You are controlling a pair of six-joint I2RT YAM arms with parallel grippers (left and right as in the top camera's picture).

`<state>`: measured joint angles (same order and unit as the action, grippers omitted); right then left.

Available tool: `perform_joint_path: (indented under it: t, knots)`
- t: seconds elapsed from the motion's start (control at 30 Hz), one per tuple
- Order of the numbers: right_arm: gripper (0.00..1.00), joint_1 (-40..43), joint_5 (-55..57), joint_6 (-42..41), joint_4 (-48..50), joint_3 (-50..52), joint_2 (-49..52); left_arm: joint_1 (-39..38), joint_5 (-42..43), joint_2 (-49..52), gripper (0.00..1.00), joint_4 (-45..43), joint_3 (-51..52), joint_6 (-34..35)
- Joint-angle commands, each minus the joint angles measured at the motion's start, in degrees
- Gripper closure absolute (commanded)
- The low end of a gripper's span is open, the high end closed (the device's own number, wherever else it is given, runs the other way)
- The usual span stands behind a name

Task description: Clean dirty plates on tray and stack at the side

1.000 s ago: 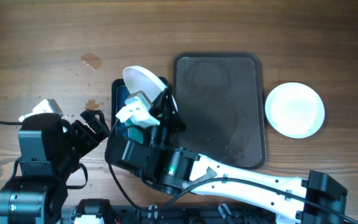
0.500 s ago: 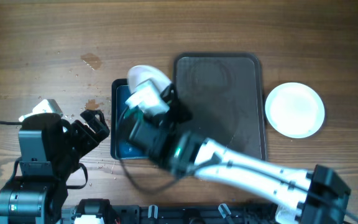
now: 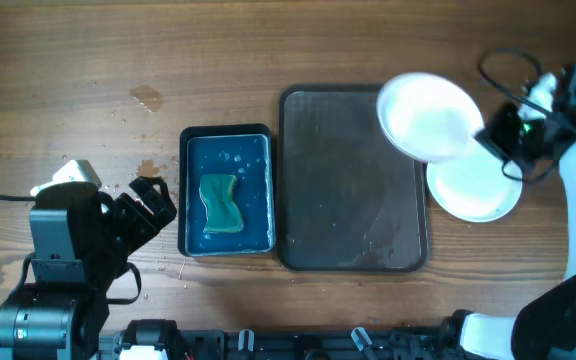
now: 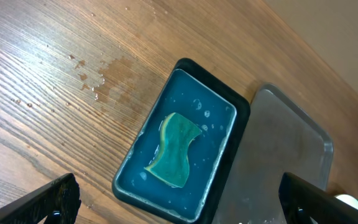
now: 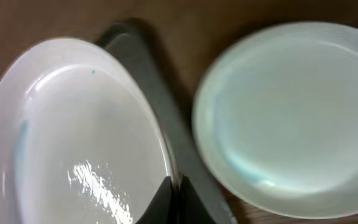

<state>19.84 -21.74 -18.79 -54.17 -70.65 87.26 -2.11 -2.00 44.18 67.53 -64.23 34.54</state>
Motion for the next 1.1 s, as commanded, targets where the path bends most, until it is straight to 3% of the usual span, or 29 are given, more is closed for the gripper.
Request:
perform_joint_path:
  t: [0.0, 0.17, 0.2, 0.23, 0.33, 0.4, 0.57, 0.6, 0.63, 0.8, 0.93, 1.0, 1.07]
  knots:
    - [0.96, 6.4, 7.0, -2.3, 3.3, 9.4, -0.5, 0.4, 0.5, -0.2, 0.0, -0.2, -0.3, -1.1]
    - [0.94, 19.2, 12.6, -5.1, 8.3, 15.9, -0.5, 0.4, 0.5, -0.2, 0.0, -0.2, -0.3, -1.1]
    - [0.81, 19.6, 12.3, -2.8, 8.2, 16.3, -0.5, 0.4, 0.5, -0.2, 0.0, -0.2, -0.3, -1.1]
    - [0.79, 19.1, 9.7, 1.2, 7.5, 16.3, -0.5, 0.4, 0.5, -0.2, 0.0, -0.2, -0.3, -1.1]
    - [0.61, 15.7, 7.3, 2.1, 5.3, 16.2, -1.8, 0.4, 0.5, -0.2, 0.0, -0.2, -0.3, -1.1]
    - [0.59, 13.6, -0.5, 4.0, 2.4, 15.6, -6.8, 0.4, 0.5, -0.2, 0.0, -0.2, -0.3, -1.1]
    - [0.5, -3.0, -26.1, 14.4, -5.7, 12.4, -34.9, 0.4, 0.5, -0.2, 0.0, -0.2, -0.3, -1.1]
    - [0.37, -6.6, -26.1, 13.8, -5.6, 12.4, -39.9, 0.4, 0.5, -0.2, 0.0, -0.2, -0.3, -1.1]
    - [0.0, -9.6, -26.1, 12.7, -5.6, 12.4, -44.3, 0.4, 0.5, -0.2, 0.0, -0.2, -0.3, -1.1]
    - [0.0, -13.2, -25.9, -9.2, -6.0, 12.4, -58.2, 0.4, 0.5, -0.2, 0.0, -0.2, -0.3, -1.1]
    - [0.0, -14.8, -11.6, 0.3, -3.4, 12.9, -59.5, 0.4, 0.5, -0.2, 0.0, -0.2, -0.3, -1.1]
    - [0.0, -18.7, -7.0, 13.1, 6.7, 16.7, -61.8, 0.4, 0.5, -0.2, 0.0, -0.1, -0.3, -1.1]
    - [0.0, -21.5, -2.6, 18.0, 15.5, 23.7, -65.0, 0.4, 0.5, -0.2, 0.0, -0.2, -0.3, -1.1]
